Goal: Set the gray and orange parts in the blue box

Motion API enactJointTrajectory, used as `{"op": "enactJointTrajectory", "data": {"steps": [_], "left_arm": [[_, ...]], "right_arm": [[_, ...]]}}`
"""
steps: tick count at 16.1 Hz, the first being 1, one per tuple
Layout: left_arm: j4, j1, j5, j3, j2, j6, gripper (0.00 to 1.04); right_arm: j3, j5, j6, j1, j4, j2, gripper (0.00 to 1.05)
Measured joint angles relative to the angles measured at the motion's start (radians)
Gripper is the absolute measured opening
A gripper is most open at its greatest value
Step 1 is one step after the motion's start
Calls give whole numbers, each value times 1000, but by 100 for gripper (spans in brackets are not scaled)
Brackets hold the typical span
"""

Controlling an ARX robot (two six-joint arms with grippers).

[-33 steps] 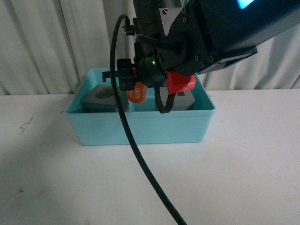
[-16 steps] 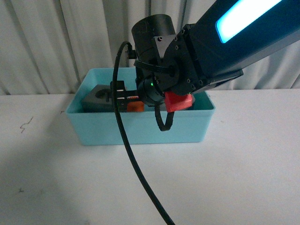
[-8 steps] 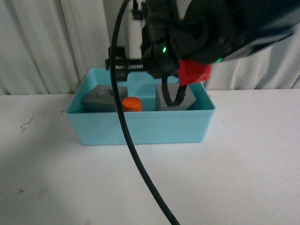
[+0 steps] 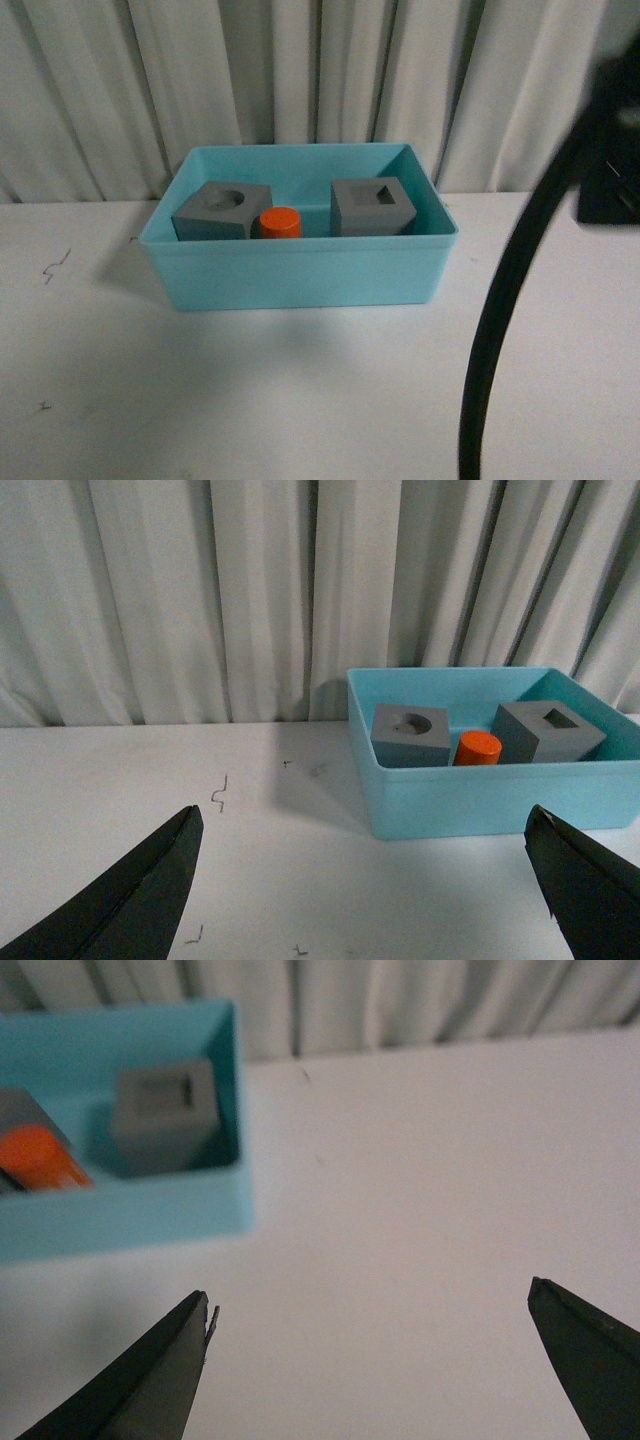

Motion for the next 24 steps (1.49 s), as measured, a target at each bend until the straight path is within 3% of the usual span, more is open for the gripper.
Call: {"op": "enactJointTrajectory", "data": {"steps": [2, 4, 5, 7, 9, 10, 11, 13, 17, 18, 19, 24], "left_arm": [[0, 0, 1, 0, 0, 0, 98], [0, 0, 0, 0, 0, 0, 98], [-1, 0, 3, 0, 0, 0, 98], [0, 0, -2, 0, 0, 0, 98], [0, 0, 0, 0, 0, 0, 98], [0, 0, 0, 0, 0, 0, 98], [0, 0, 0, 0, 0, 0, 98], [0, 0, 0, 0, 0, 0, 98], [0, 0, 0, 0, 0, 0, 98], [0, 0, 0, 0, 0, 0, 98], [0, 0, 0, 0, 0, 0, 98], [0, 0, 0, 0, 0, 0, 98]], "right_arm": [[-170, 139, 134, 86, -178, -180, 98], [-183, 156, 200, 91, -151, -188, 98], [-280, 87, 120, 55, 207, -171, 87], [-483, 1, -75, -37, 545, -264, 63], [-499, -77, -150, -116, 562, -395, 39], [-549, -157, -172, -189, 474, -492, 12], [-562, -178, -174, -212, 447, -530, 3], [-599, -230, -181, -268, 460, -591, 2], [-606, -292, -182, -329, 317, -749, 2], [-606, -378, -183, -396, 262, -790, 2], [-606, -393, -183, -450, 233, -824, 2], [-606, -409, -183, -442, 128, -935, 2]]}}
